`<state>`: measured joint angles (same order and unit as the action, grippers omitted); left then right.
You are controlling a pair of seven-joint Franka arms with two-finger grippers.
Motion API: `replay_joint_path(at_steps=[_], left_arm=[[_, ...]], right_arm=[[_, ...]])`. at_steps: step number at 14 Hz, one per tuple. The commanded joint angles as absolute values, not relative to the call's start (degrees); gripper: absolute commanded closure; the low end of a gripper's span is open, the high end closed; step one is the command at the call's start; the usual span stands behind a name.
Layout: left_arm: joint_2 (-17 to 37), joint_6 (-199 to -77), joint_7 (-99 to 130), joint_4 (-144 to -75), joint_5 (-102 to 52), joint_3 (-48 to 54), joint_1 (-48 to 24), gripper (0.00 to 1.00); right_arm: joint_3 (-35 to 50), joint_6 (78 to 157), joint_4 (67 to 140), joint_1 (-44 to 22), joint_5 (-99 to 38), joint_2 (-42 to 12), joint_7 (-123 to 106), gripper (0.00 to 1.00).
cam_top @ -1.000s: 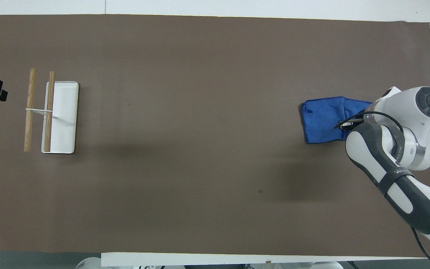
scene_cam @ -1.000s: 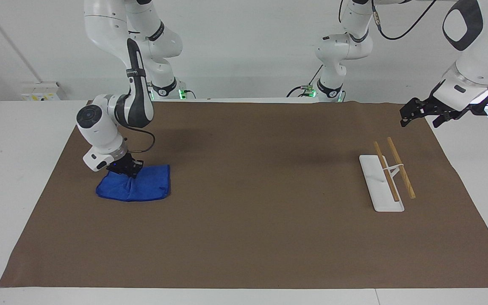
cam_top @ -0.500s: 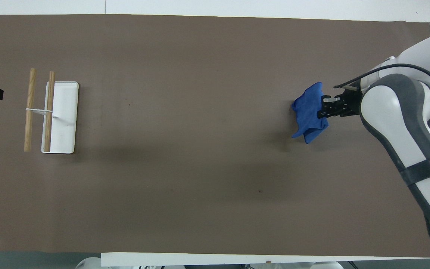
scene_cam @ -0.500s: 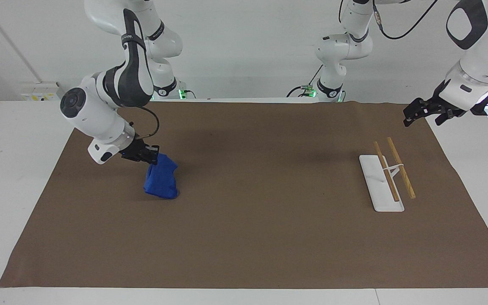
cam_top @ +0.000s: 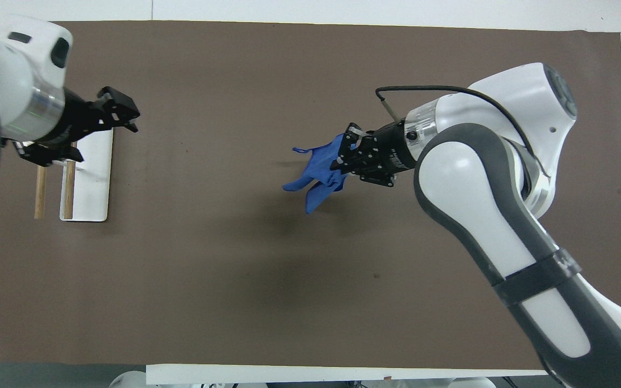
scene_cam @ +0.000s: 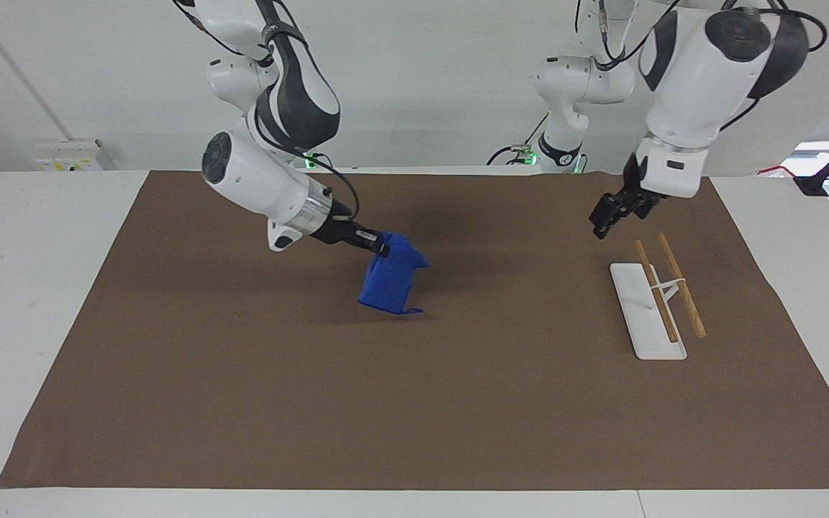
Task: Right arm passes towel to left arm to hang
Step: 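Lift the towel with the right gripper while the left gripper reaches toward it, then grasp the towel with the left gripper and open the right gripper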
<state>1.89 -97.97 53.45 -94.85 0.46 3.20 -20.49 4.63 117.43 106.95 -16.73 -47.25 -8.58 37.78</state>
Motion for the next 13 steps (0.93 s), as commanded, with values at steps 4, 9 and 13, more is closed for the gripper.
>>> replay_joint_path(at_steps=[4, 9, 13], left_arm=[[3.68, -110.46, 93.64, -102.65, -0.35, 2.46, -31.19, 0.01], [6.76, -114.26, 101.51, -104.06, -0.35, 2.46, -35.24, 0.1], [6.77, -114.7, 100.81, -104.41, -0.53, 2.46, -35.42, 0.97]], right_arm=[[4.57, 117.42, 106.52, -18.27, -59.14, -8.88, 48.59, 1.0], [4.57, 118.38, 106.96, -19.59, -60.91, -8.88, 51.5, 1.0], [4.57, 118.74, 107.05, -19.78, -60.82, -8.79, 51.77, 1.0]])
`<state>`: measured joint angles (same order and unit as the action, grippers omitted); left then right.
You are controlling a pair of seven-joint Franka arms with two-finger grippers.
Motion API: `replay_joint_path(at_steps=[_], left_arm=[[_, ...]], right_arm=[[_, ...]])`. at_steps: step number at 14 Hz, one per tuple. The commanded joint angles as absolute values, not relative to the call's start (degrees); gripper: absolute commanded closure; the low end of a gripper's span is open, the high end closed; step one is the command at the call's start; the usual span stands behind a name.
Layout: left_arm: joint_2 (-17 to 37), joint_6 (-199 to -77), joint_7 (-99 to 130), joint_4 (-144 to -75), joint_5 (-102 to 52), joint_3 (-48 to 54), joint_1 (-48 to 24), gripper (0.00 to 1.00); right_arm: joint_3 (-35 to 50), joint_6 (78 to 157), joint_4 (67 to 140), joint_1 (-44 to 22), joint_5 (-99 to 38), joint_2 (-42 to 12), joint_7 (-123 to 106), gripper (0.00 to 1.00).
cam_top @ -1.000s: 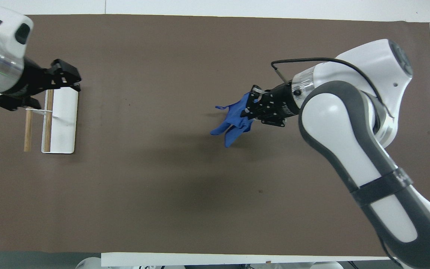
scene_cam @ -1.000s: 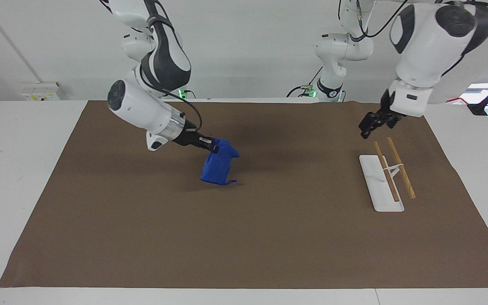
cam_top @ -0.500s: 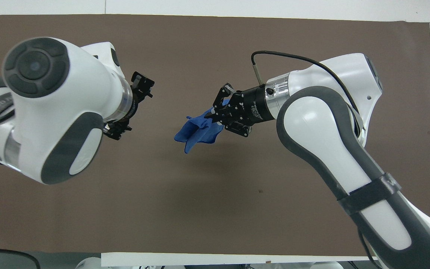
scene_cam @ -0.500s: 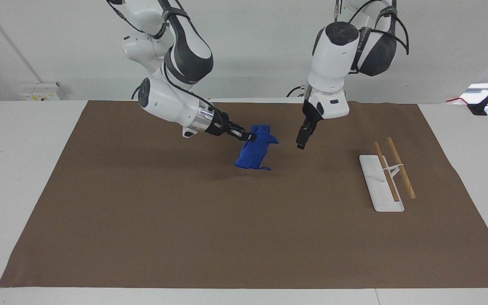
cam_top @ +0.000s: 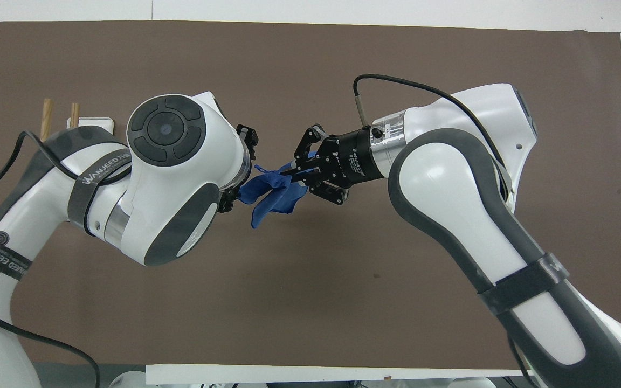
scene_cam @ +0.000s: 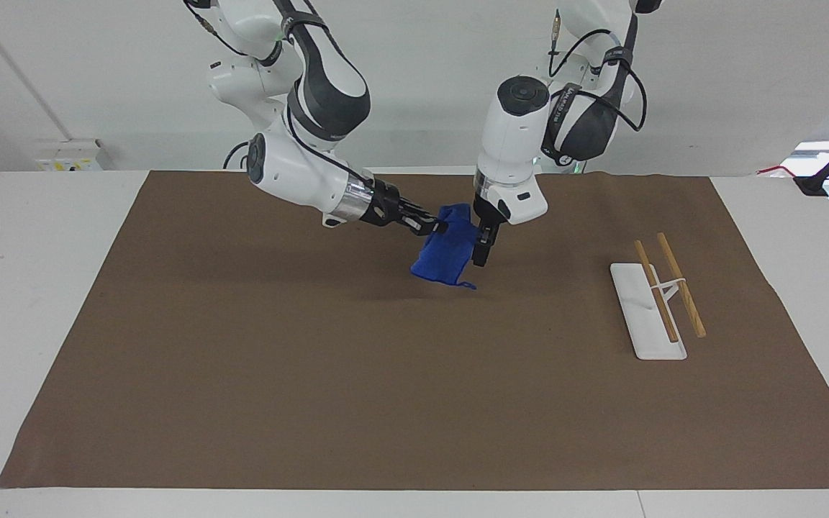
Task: Right arm passes towel to left arm to hang
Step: 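Grasp the towel with the left gripper and open the right gripper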
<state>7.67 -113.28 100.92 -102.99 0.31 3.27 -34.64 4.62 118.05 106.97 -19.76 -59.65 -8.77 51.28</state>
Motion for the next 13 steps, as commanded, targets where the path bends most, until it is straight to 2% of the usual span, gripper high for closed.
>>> replay_joint_path(at_steps=[1, 13], left_arm=[[6.68, -115.05, 100.64, -104.68, -0.53, 2.46, -35.42, 1.0], [5.98, -112.59, 97.38, -106.0, -0.53, 2.55, -35.86, 1.0]], right_arm=[[4.57, 119.0, 107.05, -19.78, -60.82, -8.79, 51.77, 1.0], [4.57, 119.0, 107.14, -19.95, -60.73, -8.7, 51.68, 1.0]])
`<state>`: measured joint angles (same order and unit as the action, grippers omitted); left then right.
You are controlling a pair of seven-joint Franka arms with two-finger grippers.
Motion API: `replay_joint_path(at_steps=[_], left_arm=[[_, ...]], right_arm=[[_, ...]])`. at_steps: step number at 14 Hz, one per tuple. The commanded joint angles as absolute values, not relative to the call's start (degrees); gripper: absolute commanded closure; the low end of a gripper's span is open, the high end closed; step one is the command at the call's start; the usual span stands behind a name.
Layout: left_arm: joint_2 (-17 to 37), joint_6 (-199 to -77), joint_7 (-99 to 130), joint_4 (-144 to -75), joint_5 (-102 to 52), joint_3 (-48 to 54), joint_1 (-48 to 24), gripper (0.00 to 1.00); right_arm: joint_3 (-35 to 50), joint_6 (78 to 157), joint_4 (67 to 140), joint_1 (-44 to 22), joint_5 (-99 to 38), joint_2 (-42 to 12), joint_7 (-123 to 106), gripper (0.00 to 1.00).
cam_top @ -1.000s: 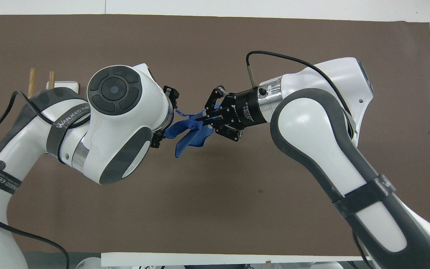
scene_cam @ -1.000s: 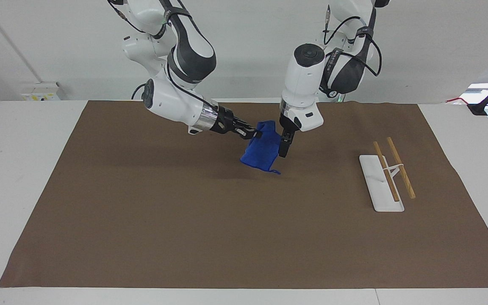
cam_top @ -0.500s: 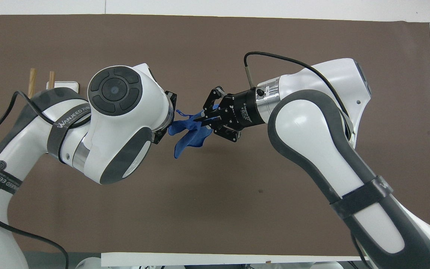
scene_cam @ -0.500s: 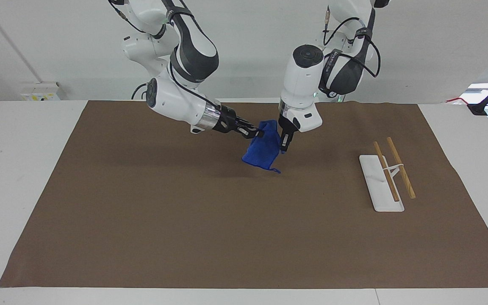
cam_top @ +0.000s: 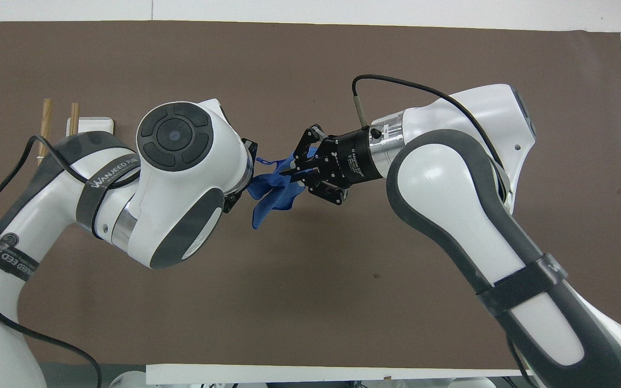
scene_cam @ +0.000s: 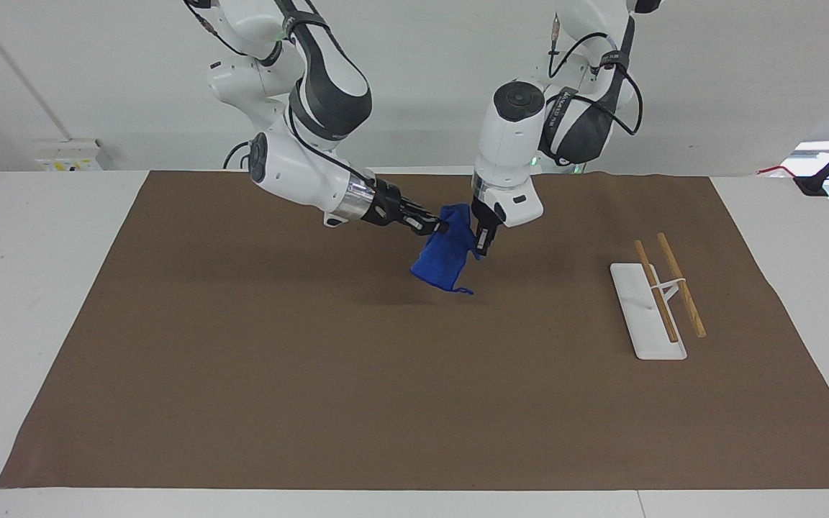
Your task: Right arm passes towel to left arm to hang
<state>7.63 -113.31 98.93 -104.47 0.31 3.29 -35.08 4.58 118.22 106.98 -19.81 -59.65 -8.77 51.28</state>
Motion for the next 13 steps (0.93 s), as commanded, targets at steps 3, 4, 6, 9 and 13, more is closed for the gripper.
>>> replay_joint_path(at_steps=[3, 4, 6, 9, 13], left_arm=[[6.06, -112.41, 97.12, -105.56, -0.44, 2.46, -35.86, 1.0], [6.33, -111.89, 96.77, -104.86, -0.44, 2.46, -35.77, 1.0], [6.68, -109.61, 95.19, -103.28, -0.35, 2.46, -35.51, 1.0], [6.68, -109.16, 95.01, -103.1, -0.35, 2.46, -35.6, 1.0], [7.12, -104.52, 94.66, -98.02, -0.09, 2.46, -35.42, 1.0]], right_arm=[[4.57, 119.09, 107.14, -19.95, -60.73, -8.7, 51.59, 1.0], [4.57, 119.0, 107.14, -19.95, -60.73, -8.7, 51.59, 1.0], [4.57, 119.0, 107.14, -19.95, -60.73, -8.7, 51.77, 0.65], [4.66, 119.0, 106.7, -20.74, -56.8, -8.53, 49.84, 0.0], [4.4, 117.69, 106.08, -20.04, -32.79, -5.9, 45.72, 0.0]])
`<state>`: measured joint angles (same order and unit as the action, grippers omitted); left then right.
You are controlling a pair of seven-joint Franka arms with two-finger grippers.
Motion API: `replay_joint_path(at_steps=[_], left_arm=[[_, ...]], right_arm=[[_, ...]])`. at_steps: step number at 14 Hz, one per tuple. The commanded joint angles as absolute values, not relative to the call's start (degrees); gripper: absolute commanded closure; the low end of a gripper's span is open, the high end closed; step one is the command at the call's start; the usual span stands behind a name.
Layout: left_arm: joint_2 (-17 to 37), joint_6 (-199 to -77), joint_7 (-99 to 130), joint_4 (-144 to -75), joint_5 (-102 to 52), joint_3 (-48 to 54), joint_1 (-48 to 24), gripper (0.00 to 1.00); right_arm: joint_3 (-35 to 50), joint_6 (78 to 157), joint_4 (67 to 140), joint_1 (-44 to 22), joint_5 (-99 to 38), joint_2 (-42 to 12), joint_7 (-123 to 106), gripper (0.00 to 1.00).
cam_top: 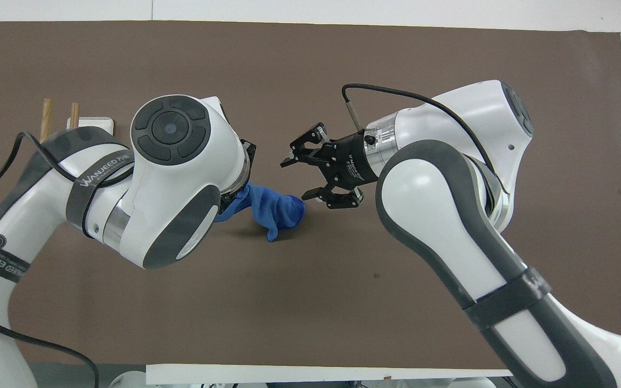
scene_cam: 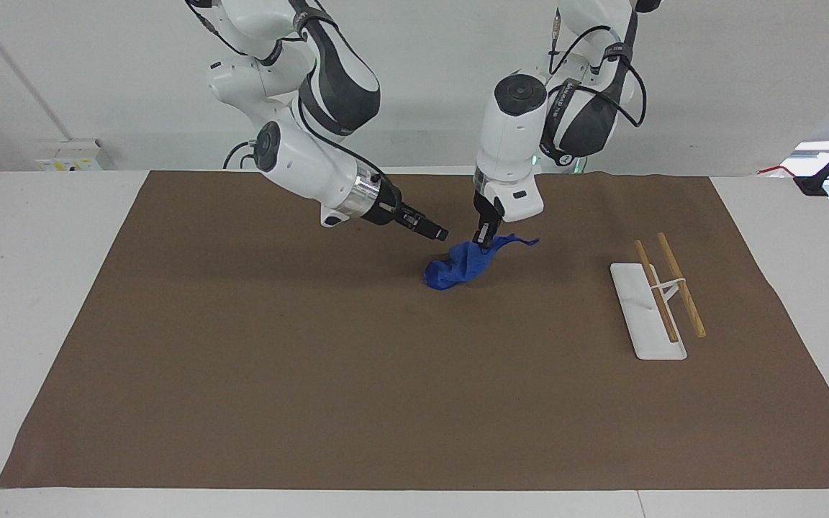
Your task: Right arm passes towel to left arm to hang
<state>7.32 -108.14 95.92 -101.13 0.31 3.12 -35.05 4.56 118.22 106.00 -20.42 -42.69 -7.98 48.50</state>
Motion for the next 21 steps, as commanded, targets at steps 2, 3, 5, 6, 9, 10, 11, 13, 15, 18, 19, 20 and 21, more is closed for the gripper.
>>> replay_joint_path(at_steps=[2, 3, 5, 6, 9, 10, 11, 13, 15, 18, 19, 20, 21], left_arm=[[7.56, -101.36, 92.82, -95.03, -0.09, 2.37, -35.07, 1.0], [7.47, -98.73, 91.42, -93.01, 0.09, 2.11, -34.81, 1.0], [7.21, -93.28, 87.12, -88.35, 0.44, 1.67, -32.89, 1.0], [7.03, -91.34, 84.66, -86.16, 2.27, 1.67, -30.96, 1.0], [5.89, -89.74, 74.66, -85.34, 5.27, 0.1, -26.92, 1.0], [5.8, -89.65, 70.18, -85.86, 5.27, -0.09, -24.46, 1.0], [5.8, -89.65, 65.53, -86.04, 5.36, -0.09, -20.87, 1.0], [5.98, -90.52, 57.7, -86.13, 6.84, -0.18, -15.5, 1.0], [5.54, -90.61, 50.14, -87.97, 7.64, -0.17, -9.87, 1.0], [4.05, -98.4, 40.89, -92.53, 8.44, -0.18, -2.31, 1.0], [2.74, -102.7, 38.87, -96.29, 8.44, -0.09, -0.02, 1.0], [1.51, -106.66, 37.02, -99.29, 8.44, -0.17, 1.3, 1.0], [0.62, -110.44, 35.87, -102.19, 8.44, -0.18, 2.54, 1.0]], right_arm=[[4.22, 114.28, 106.0, -18.12, -19.66, -4.14, 40.72, 0.0], [4.22, 112.6, 106.0, -16.37, -16.55, -3.17, 37.3, 0.0], [3.78, 108.3, 105.91, -12.15, -12.94, -0.8, 29.39, 0.0], [3.61, 105.41, 105.65, -8.65, -10.31, 0.78, 24.57, 0.0], [3.6, 96.46, 100.49, -1.34, -2.85, 2.73, 13.57, 0.0], [3.69, 92.15, 96.8, -0.36, 0.58, 2.38, 11.36, 0.0], [3.6, 88.11, 93.2, 0.17, 2.88, 2.2, 9.86, 0.0], [3.52, 81.24, 87.04, 3.06, 5.09, 2.2, 5.57, 0.0], [3.6, 75.18, 81.68, 6.31, 4.92, 2.2, 1.69, 0.0], [3.6, 76.71, 85.13, 6.94, 4.84, 3.24, -0.08, 0.0], [3.69, 78.03, 86.82, 7.12, 4.31, 4.56, -0.96, 0.0], [3.87, 78.31, 86.66, 6.95, 3.96, 4.31, -1.58, 0.0], [3.95, 78.22, 86.66, 6.68, 3.52, 4.22, -2.02, 0.0]])
